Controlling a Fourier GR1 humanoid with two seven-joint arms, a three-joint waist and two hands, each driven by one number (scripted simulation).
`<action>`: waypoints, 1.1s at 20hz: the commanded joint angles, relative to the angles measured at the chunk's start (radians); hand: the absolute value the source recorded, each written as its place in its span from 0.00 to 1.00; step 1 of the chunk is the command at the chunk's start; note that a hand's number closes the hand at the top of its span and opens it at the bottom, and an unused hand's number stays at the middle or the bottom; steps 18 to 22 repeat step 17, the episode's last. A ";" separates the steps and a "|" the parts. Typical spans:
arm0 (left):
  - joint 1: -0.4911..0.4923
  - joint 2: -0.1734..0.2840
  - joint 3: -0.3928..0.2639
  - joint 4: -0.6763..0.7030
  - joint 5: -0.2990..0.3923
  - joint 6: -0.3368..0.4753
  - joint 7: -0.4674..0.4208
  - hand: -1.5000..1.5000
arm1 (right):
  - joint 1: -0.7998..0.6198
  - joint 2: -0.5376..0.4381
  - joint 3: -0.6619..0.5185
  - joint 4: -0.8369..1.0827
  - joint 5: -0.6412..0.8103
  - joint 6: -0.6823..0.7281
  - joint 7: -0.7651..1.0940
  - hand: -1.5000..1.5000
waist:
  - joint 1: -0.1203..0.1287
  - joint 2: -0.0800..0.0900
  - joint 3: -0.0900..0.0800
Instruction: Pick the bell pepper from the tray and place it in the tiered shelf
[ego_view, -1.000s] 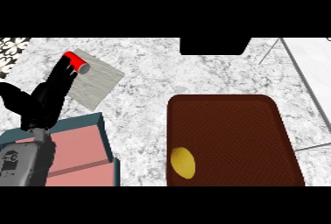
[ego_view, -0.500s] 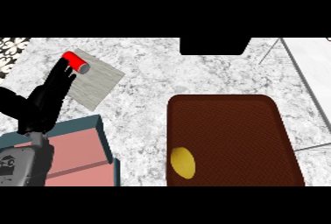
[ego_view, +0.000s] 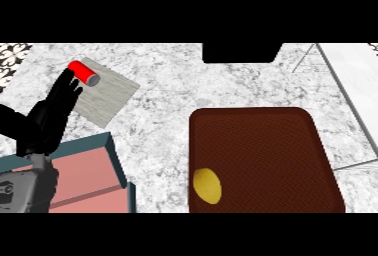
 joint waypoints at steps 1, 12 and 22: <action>-0.020 -0.012 0.006 0.050 0.008 -0.001 -0.016 0.50 | 0.101 -0.068 -0.150 0.043 -0.125 0.114 -0.059 0.00 | -0.007 0.005 -0.003; 0.015 -0.028 -0.013 -0.008 -0.003 0.003 0.005 0.50 | 0.351 -0.077 -0.417 0.092 -0.359 0.470 -0.264 0.00 | 0.003 0.005 -0.002; -0.009 -0.029 -0.005 0.088 -0.021 -0.005 -0.060 0.50 | 0.440 -0.043 -0.482 0.008 -0.399 0.570 -0.304 0.00 | -0.002 0.007 -0.003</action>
